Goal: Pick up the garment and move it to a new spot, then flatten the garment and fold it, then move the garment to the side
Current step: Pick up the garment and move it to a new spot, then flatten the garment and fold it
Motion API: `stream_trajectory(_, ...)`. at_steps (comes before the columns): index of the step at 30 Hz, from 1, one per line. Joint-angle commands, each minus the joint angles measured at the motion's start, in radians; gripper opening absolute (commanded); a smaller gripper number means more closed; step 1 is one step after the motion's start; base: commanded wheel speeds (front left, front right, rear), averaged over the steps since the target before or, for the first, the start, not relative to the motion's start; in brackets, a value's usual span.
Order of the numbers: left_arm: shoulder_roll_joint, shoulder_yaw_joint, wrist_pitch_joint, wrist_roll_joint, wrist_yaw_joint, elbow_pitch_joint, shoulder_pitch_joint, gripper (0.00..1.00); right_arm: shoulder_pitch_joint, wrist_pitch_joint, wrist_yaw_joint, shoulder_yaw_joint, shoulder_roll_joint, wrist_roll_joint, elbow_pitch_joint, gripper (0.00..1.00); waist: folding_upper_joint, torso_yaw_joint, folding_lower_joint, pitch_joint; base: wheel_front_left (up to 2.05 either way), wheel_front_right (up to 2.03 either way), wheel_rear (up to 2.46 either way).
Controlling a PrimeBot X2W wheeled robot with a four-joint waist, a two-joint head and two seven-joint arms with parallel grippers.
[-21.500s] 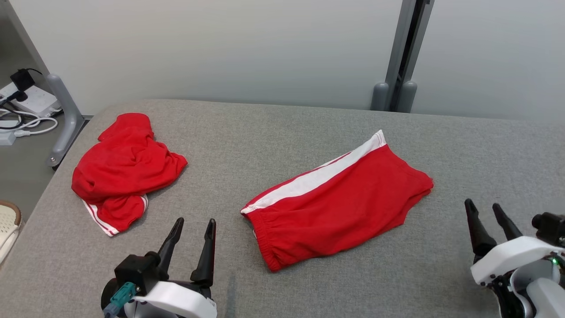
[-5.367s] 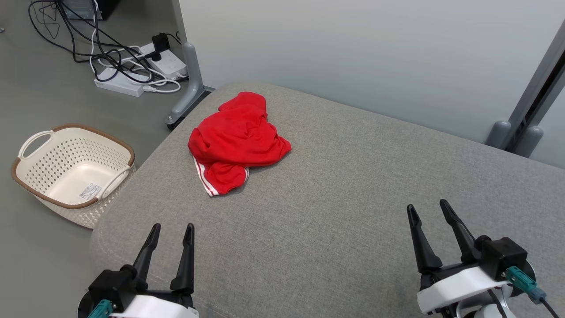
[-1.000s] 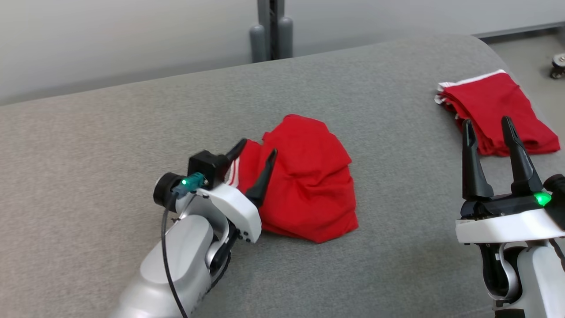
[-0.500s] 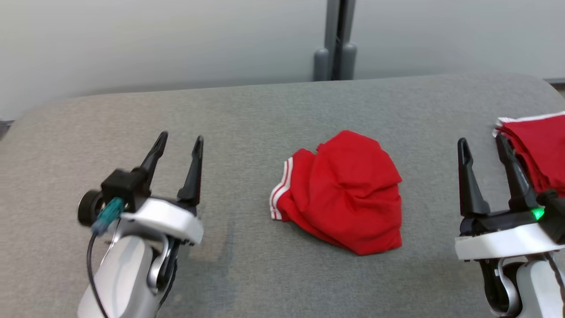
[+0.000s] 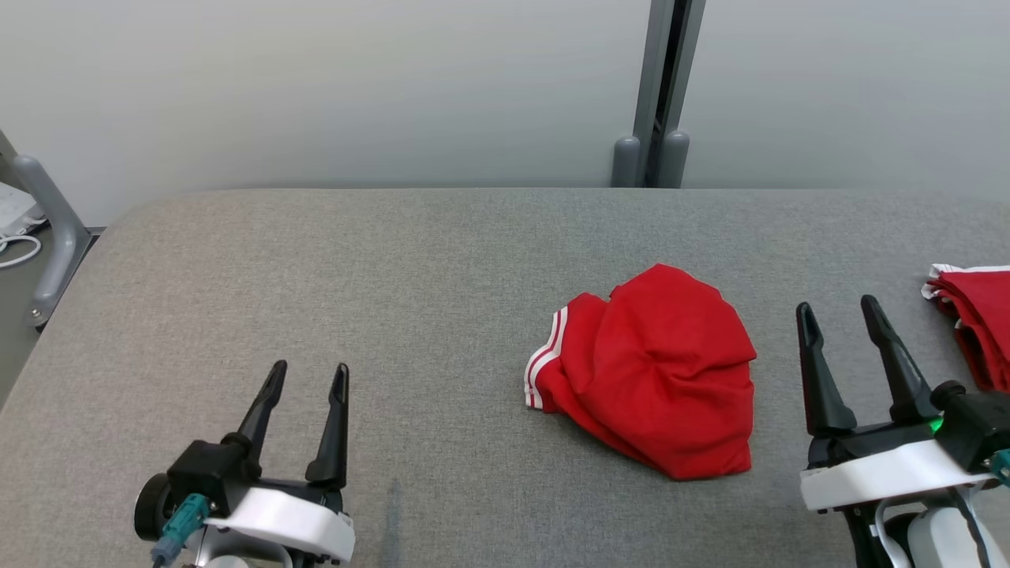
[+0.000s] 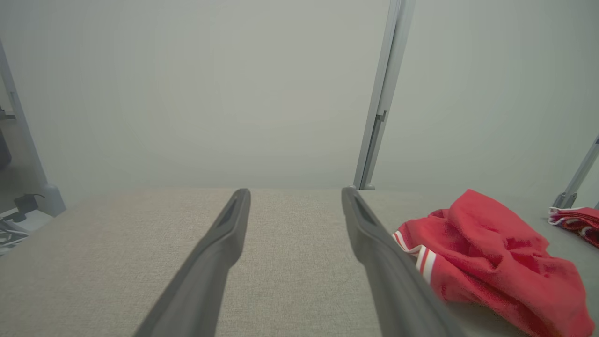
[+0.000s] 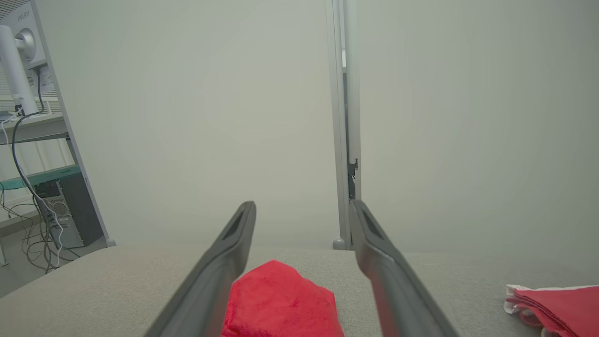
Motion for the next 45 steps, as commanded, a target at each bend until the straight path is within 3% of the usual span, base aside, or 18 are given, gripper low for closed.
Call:
stream_trajectory(1,0.0,0.007,-0.003,0.022,-0.012,-0.011,0.015,1.0,0.011,-0.004,0.0,0.003,0.002,0.005,0.005,1.0,-0.0001,0.005,0.0,-0.003,0.0,0.0,0.0)
stream_trajectory(11,-0.011,0.024,-0.003,0.016,-0.026,-0.036,0.036,1.0,0.011,-0.004,0.0,0.02,0.017,0.008,0.027,1.0,-0.0001,0.016,0.0,-0.008,0.0,0.0,0.0)
stream_trajectory(39,-0.011,-0.006,-0.003,0.002,-0.012,-0.035,0.04,1.0,0.016,-0.004,0.0,0.016,0.005,0.002,0.035,1.0,-0.0001,0.016,0.0,-0.002,0.0,0.0,0.0)
stream_trajectory(43,-0.011,-0.023,-0.003,-0.008,-0.009,-0.034,0.032,1.0,0.008,-0.004,0.0,0.087,-0.016,-0.011,0.045,1.0,-0.0001,0.029,0.0,0.011,0.0,0.0,0.0)
stream_trajectory(45,-0.011,-0.039,-0.003,-0.019,-0.003,-0.035,0.016,1.0,-0.012,-0.004,0.0,0.195,-0.046,-0.03,0.065,1.0,-0.0001,0.044,0.0,0.032,0.0,0.0,0.0)
